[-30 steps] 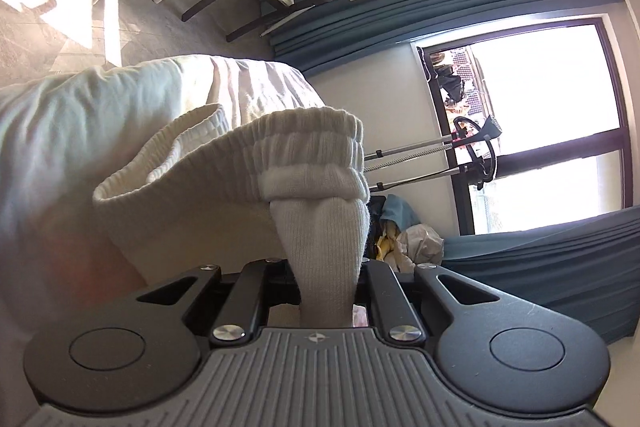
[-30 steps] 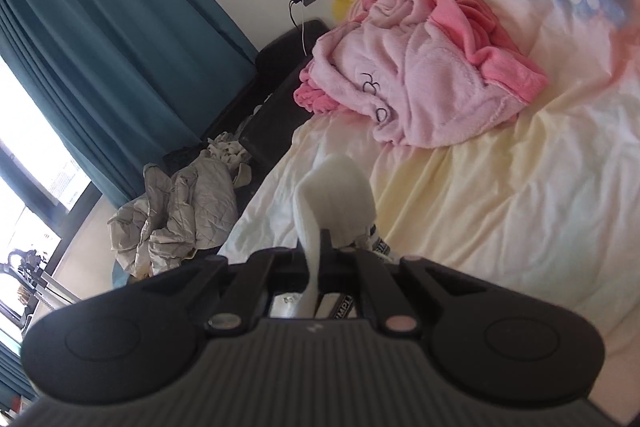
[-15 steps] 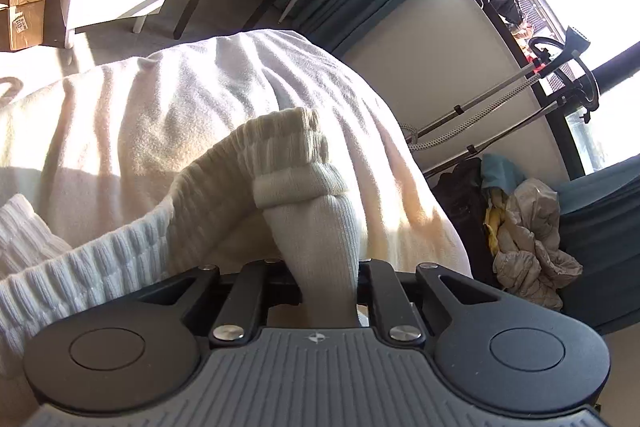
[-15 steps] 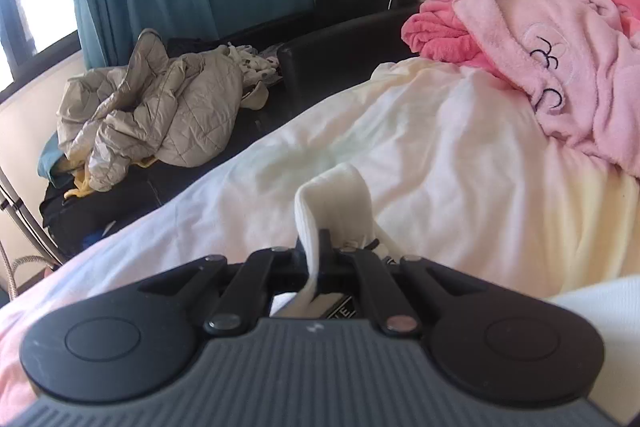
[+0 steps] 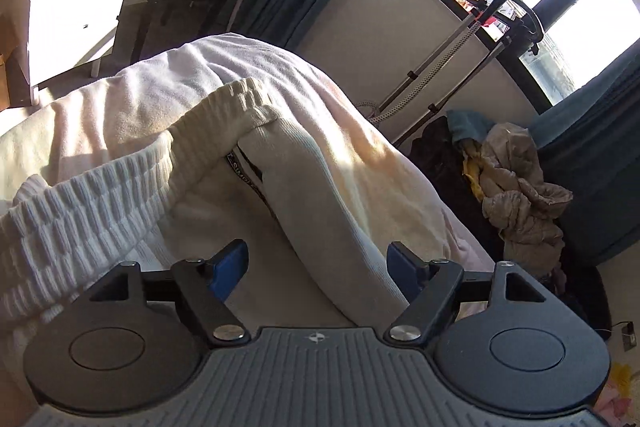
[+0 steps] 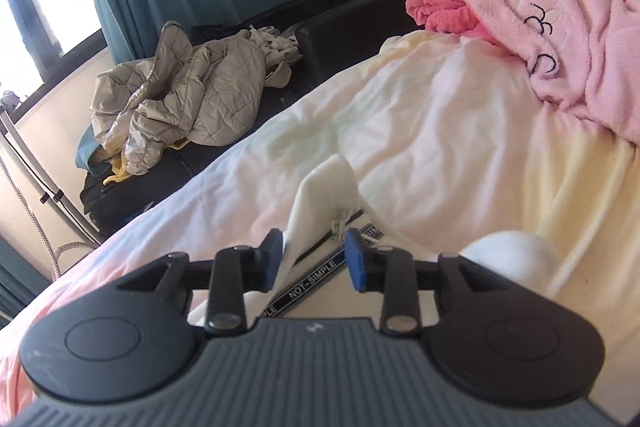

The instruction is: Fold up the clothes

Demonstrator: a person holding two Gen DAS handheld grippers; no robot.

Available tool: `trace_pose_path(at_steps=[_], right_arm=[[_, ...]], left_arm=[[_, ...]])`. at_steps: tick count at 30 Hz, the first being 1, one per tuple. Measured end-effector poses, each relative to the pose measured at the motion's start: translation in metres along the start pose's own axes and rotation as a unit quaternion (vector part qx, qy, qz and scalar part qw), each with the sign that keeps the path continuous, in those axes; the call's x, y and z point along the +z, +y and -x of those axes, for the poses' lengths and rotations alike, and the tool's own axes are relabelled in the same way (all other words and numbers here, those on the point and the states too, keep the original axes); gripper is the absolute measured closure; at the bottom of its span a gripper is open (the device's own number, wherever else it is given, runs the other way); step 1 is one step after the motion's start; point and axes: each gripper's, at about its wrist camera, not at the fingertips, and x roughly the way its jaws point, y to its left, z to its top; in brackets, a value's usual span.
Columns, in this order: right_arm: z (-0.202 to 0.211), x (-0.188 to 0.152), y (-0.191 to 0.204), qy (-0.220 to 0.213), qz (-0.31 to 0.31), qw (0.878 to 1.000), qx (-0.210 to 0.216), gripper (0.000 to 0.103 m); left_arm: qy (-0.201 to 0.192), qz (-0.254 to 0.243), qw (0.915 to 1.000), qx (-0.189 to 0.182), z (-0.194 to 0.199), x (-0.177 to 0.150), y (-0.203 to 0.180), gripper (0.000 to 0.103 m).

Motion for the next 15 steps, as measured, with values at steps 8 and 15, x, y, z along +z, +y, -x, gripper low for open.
trace_pose_path(at_steps=[8,15], right_arm=[[0.083,-0.026,-0.081,0.035,-0.11,0.992,0.042,0.034],[0.08,-0.064,-0.104,0.105,-0.19,0.972,0.088,0.033]], left_arm=[[0.008,0.089,0.996,-0.009,0.085,-0.05,0.057,0.012],[0.043,0.18,0.9828,0.001,0.08,-0.074,0.109,0.012]])
